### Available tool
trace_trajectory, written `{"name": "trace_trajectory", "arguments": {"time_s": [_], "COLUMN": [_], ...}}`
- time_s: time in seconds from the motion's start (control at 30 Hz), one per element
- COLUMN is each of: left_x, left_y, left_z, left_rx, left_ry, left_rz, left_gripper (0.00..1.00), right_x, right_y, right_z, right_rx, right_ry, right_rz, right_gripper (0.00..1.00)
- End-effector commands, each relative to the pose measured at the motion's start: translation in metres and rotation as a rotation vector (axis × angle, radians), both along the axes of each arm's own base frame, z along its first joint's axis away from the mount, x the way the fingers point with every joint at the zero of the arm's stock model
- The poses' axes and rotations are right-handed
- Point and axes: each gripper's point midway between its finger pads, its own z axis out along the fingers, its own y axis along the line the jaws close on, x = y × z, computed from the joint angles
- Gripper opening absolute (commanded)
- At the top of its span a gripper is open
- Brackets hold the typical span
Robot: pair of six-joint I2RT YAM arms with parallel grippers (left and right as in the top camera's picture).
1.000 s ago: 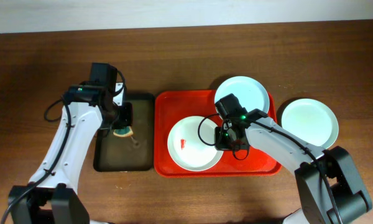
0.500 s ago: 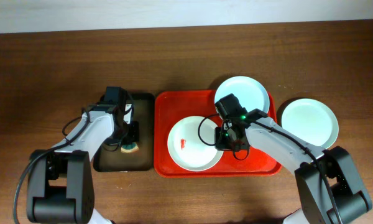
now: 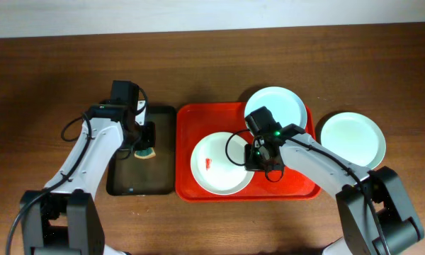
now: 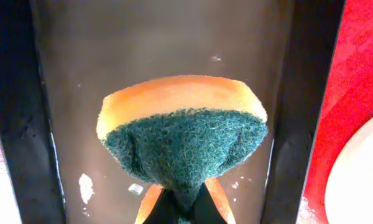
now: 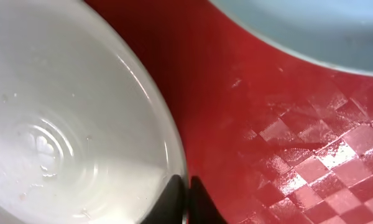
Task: Clean dirty plates on tray and stack at the side
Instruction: 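Grasp the green-yellow sponge from the black tray with left gripper, then scrub the held plate with the sponge in left gripper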
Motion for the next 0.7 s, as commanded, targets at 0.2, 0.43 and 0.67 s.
{"name": "trace_trajectory", "arguments": {"time_s": [0.2, 0.43, 0.67], "left_x": [0.003, 0.004, 0.005], "left_y": [-0.014, -0.010, -0.055], "left_z": [0.022, 0.027, 0.051], "left_rx": [-0.079, -0.060, -0.197], "left_ry": [-0.019, -0.015, -0.022], "left_rz": [-0.068, -0.042, -0.115], "left_gripper": [0.00, 0.00, 0.00], "right_x": [0.006, 0.007, 0.008], "right_y": [0.011, 0.010, 0.012], "right_z": [0.006, 0.006, 0.007], "right_rx": [0.057, 0.054, 0.061], "right_ry": [-0.004, -0.008, -0.011], "right_rz": [0.008, 0.008, 0.009], "right_gripper": [0.04, 0.04, 0.04]}}
